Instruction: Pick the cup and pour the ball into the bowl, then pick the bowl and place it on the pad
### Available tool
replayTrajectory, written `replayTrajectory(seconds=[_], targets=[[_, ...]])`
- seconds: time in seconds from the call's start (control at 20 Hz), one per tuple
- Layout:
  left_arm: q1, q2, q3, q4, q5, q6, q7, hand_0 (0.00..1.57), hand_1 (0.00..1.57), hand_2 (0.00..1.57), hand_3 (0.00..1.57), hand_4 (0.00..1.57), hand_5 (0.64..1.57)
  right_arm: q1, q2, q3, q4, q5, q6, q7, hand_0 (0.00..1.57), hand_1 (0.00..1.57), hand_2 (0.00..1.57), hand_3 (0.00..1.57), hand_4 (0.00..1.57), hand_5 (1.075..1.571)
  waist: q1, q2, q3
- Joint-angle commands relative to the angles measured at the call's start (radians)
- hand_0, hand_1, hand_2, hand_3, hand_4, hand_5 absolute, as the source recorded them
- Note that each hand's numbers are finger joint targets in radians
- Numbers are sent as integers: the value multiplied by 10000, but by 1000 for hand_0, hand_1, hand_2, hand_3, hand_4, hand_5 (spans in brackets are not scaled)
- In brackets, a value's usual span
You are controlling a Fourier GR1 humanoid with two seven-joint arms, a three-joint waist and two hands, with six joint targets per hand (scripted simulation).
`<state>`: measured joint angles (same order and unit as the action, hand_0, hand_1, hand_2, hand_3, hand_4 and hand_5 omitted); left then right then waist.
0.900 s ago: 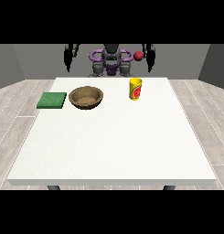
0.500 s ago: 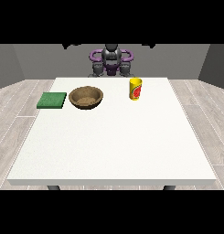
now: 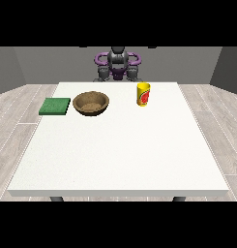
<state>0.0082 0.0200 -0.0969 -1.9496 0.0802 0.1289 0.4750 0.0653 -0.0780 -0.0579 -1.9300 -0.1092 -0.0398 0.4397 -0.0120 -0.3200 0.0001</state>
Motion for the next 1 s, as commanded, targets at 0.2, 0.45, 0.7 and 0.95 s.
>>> replayTrajectory(seconds=[0.2, 0.45, 0.7, 0.95], targets=[[-968, -194, 110, 1169, -741, 145, -2857, 0, 0, 0, 0, 593, 1550, -1326, 311, -16, -99, 220, -231, -1427, 0, 0, 0, 0, 721, 1546, -329, 2992, -6], [-780, -95, 370, 2369, -1072, -124, -5425, 0, 0, 0, 0, 570, 1520, -1244, 111, -481, 709, -382, 607, -3020, 0, 0, 0, 0, 702, 1545, -402, 4438, -5], [-1328, 265, 1097, 4282, -661, -716, -6896, 0, 0, 0, 0, 481, 1483, -1918, -16, -920, 1180, -535, 498, -3317, 0, 0, 0, 0, 685, 1548, -397, 5036, -6], [-1922, 526, 1499, 6298, -686, -1081, -7724, 0, 0, 0, 0, 187, 1472, -1952, -693, -1532, 2084, -1005, 1257, -3711, 0, 0, 0, 0, 676, 1559, -507, 4680, -3]])
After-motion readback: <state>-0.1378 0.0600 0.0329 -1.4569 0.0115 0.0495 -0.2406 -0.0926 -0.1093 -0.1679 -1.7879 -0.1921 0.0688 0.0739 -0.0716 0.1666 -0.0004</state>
